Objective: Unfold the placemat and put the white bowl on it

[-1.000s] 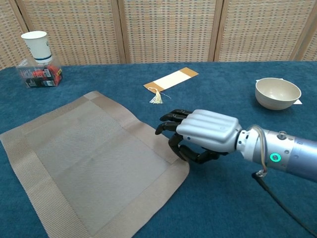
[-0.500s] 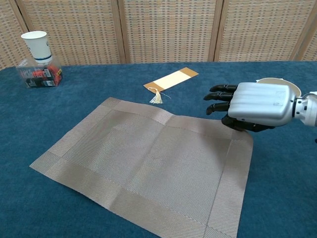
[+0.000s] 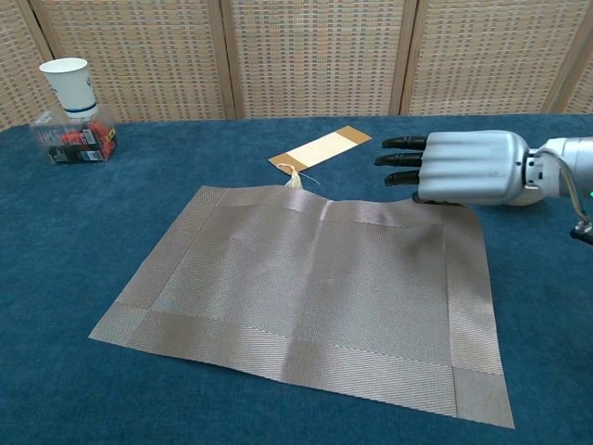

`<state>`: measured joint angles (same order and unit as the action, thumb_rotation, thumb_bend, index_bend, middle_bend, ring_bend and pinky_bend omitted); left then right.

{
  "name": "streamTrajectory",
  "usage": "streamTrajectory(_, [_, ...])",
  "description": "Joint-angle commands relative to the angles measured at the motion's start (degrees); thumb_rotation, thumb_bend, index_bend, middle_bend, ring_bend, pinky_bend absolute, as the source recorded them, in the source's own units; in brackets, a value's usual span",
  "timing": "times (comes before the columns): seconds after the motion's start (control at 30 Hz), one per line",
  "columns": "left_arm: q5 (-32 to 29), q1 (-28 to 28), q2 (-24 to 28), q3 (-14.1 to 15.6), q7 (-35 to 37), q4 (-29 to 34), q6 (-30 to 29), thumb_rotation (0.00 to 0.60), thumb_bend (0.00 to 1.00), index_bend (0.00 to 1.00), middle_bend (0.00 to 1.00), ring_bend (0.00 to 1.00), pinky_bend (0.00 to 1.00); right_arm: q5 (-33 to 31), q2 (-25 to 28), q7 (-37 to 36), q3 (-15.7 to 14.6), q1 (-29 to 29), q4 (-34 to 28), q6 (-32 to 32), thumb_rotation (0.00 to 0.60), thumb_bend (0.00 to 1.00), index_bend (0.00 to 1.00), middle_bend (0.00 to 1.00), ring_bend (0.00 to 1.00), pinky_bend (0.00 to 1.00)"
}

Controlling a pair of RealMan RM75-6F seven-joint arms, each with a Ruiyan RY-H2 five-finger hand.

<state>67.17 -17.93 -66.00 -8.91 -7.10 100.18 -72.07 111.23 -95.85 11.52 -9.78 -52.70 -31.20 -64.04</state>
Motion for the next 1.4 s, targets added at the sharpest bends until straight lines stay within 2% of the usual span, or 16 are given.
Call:
streamTrajectory(0.03, [-0.16,-0.05,0.08,-0.13,0.22,-0.18,0.14,0.6,0.0,0.0,0.0,0.0,0.0,-0.2,-2.68,0.96,0.69,-2.13,3.3,2.01,0.6,0.67,0.67,0.27,0.0,0.0])
streamTrajectory(0.1, [-0.35,-0.07,0.14,-0.25,0.49,-0.37,0.26,0.6,0.0,0.0,0.0,0.0,0.0,-0.51,-3.88,1.13,1.08,-2.84,4.78,2.28,0.6,0.61,0.62,0.24,0.0,0.0])
streamTrajectory(0.13, [-0.46,-0.09,0.17,-0.3,0.58,-0.47,0.33,0.6,0.0,0.0,0.0,0.0,0.0,-0.79,-4.43,1.26,1.39,-3.12,5.43,2.4,0.6,0.51,0.51,0.2,0.0,0.0])
streamTrajectory(0.17, [-0.55,-0.1,0.2,-0.33,0.66,-0.55,0.42,0.6,0.0,0.0,0.0,0.0,0.0,-1.25,-4.97,1.43,1.82,-3.3,6.06,2.66,0.6,0.36,0.36,0.12,0.0,0.0])
streamTrajectory(0.23, [-0.75,-0.18,0.29,-0.4,0.96,-0.76,0.75,0.6,0.0,0.0,0.0,0.0,0.0,-2.72,-6.27,3.06,3.02,-3.15,7.71,3.12,0.6,0.1,0.11,0.02,0.0,0.0])
streamTrajectory(0.33, [-0.83,-0.32,0.34,-0.41,1.21,-1.06,1.16,0.6,0.0,0.0,0.0,0.0,0.0,-4.66,-6.89,4.67,4.56,-2.13,7.5,1.71,0.6,0.0,0.01,0.0,0.0,0.0])
streamTrajectory(0.6, [0.59,-0.45,0.3,0.2,1.15,-0.64,1.34,0.6,0.0,0.0,0.0,0.0,0.0,-7.77,-2.63,3.82,7.08,1.71,1.47,-7.67,0.6,0.0,0.0,0.0,0.0,0.0])
streamTrajectory(0.87, [6.86,-0.72,-0.48,3.57,0.15,-1.49,2.12,0.6,0.0,0.0,0.0,0.0,0.0,-14.31,6.4,-0.46,9.78,12.09,-13.04,-17.35,0.6,0.0,0.03,0.0,0.0,0.0])
streamTrajectory(0.97, [10.87,-1.11,-1.56,5.76,1.35,-3.23,3.36,0.6,0.0,0.0,0.0,0.0,0.0,-16.99,11.19,-1.05,9.64,17.56,-21.85,-20.38,0.6,0.0,0.03,0.0,0.0,0.0])
streamTrajectory(1.1, [14.95,-2.15,-3.35,8.52,3.57,-6.29,6.4,0.6,0.0,0.0,0.0,0.0,0.0,-18.78,16.22,0.16,8.79,22.81,-30.08,-23.08,0.6,0.0,0.04,0.0,0.0,0.0])
streamTrajectory(1.27, [20.01,-3.24,-7.33,12.18,7.31,-12.06,9.59,0.6,0.0,0.0,0.0,0.0,0.0,-23.05,18.79,-4.44,8.36,30.87,-38.03,-27.43,0.6,0.0,0.05,0.0,0.0,0.0])
streamTrajectory(1.4, [22.4,-3.27,-10.06,13.72,9.03,-14.55,9.71,0.6,0.0,0.0,0.0,0.0,0.0,-24.08,19.22,-8.15,7.76,35.57,-41.71,-30.47,0.6,0.0,0.05,0.0,0.0,0.0])
